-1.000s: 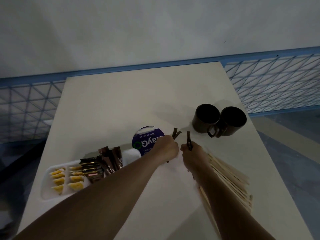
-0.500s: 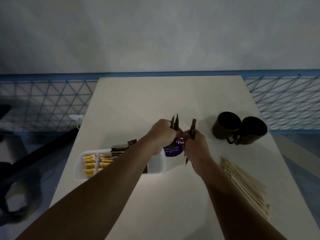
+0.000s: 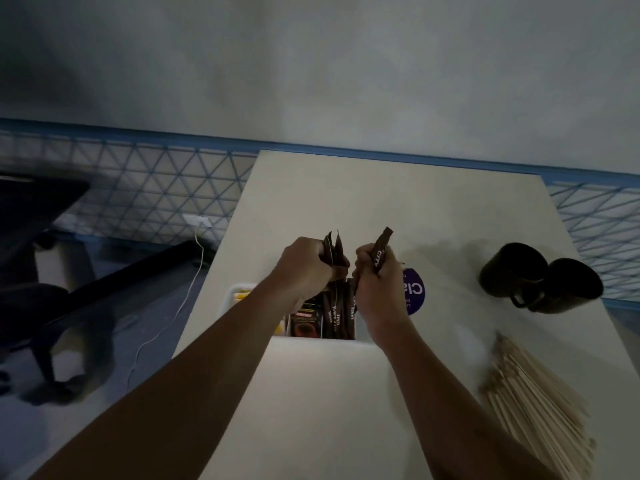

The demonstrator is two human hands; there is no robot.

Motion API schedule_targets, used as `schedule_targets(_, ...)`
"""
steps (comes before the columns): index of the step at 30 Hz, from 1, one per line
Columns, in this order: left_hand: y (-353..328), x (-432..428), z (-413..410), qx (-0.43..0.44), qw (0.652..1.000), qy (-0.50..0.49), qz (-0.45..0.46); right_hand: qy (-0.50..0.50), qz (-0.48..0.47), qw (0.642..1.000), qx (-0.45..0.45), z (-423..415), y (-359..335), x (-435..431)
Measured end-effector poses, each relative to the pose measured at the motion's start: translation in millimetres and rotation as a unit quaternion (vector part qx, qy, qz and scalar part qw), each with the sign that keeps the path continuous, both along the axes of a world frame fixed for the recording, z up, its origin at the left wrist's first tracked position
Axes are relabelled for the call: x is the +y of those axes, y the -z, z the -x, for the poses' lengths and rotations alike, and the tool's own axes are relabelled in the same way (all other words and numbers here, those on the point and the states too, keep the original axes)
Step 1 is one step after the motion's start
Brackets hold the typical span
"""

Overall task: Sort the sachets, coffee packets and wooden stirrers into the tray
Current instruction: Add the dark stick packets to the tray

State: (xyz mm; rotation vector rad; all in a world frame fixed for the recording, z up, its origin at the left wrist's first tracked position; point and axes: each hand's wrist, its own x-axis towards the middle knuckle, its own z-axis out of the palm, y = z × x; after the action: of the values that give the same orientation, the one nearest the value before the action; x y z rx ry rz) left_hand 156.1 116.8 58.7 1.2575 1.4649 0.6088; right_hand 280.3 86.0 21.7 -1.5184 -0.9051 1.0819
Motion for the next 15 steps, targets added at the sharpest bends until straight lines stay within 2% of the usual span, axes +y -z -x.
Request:
schedule_targets(4, 17.7, -13.6, 9.4, 0.033, 0.999, -0.001, -0.020, 0.010, 0.001, 0.998, -0.062, 16.7, 13.3, -10.3)
schedule_targets(10, 31.3, -31.9, 2.9, 0.109, 0.987, -0.013, -0.120, 0.052, -0.016, 0.991, -0.118, 29.2, 18.9, -24.1)
schedule_targets(15, 45.8, -45.9, -2.7, 0.127, 0.977, -0.030, -0.171, 0.057, -0.014, 0.991, -0.120, 32.7, 28.2, -28.7)
